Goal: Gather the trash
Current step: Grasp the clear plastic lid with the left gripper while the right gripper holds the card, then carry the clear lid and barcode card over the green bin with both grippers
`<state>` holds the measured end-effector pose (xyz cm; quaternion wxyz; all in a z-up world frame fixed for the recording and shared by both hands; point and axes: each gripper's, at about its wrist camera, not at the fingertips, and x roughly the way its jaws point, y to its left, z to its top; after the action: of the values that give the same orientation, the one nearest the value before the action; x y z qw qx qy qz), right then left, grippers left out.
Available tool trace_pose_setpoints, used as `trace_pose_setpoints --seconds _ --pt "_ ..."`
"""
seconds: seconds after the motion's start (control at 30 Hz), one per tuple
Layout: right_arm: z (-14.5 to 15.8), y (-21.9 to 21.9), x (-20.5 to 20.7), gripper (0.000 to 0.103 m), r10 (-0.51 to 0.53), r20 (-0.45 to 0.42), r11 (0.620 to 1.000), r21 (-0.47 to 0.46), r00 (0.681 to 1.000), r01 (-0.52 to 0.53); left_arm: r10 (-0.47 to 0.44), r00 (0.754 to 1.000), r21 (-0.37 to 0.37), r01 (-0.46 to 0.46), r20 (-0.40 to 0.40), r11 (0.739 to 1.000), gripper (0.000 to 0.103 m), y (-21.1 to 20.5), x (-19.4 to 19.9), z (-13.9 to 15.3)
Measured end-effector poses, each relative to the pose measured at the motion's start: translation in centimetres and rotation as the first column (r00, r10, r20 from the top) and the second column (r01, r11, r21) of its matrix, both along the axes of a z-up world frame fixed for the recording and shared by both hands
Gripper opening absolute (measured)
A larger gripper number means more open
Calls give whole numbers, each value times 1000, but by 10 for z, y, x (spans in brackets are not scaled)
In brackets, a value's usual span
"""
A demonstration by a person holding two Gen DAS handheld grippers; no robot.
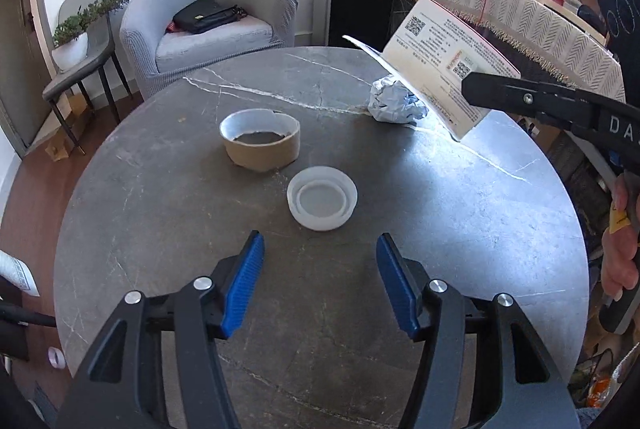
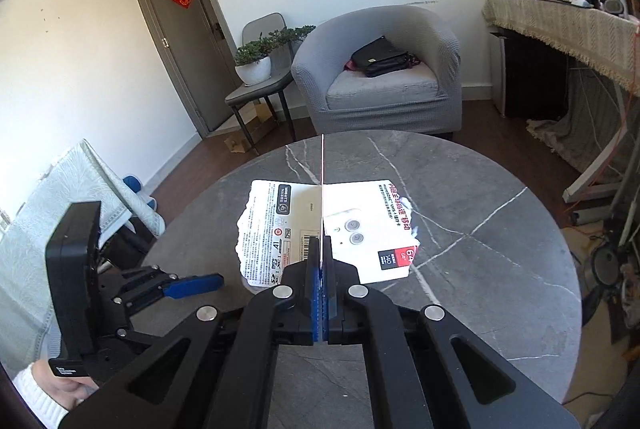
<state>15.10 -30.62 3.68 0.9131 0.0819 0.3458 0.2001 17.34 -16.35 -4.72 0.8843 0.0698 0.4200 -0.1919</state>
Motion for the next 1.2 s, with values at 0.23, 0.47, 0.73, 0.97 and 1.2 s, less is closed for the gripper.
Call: trace_pose_setpoints --seconds 0.23,0.47,0.73,0.97,1.2 --pt "-4 -14 -1 0 -13 -11 999 29 1000 13 8 999 70 -5 -42 997 62 -9 20 5" --pt "-2 -18 -5 0 -13 -9 999 44 1000 13 -13 997 112 21 -73 994 58 -23 33 -1" --pt "-1 -21 -6 0 -17 -17 999 44 1000 18 -24 997 107 32 -77 994 42 -30 40 -1" --pt "7 -10 -8 0 -5 -20 1000 15 1000 5 0 997 61 5 -80 998 42 -18 28 -1" --pt "8 10 -10 0 33 -37 999 -36 999 -34 51 997 29 -50 -58 998 42 15 11 10"
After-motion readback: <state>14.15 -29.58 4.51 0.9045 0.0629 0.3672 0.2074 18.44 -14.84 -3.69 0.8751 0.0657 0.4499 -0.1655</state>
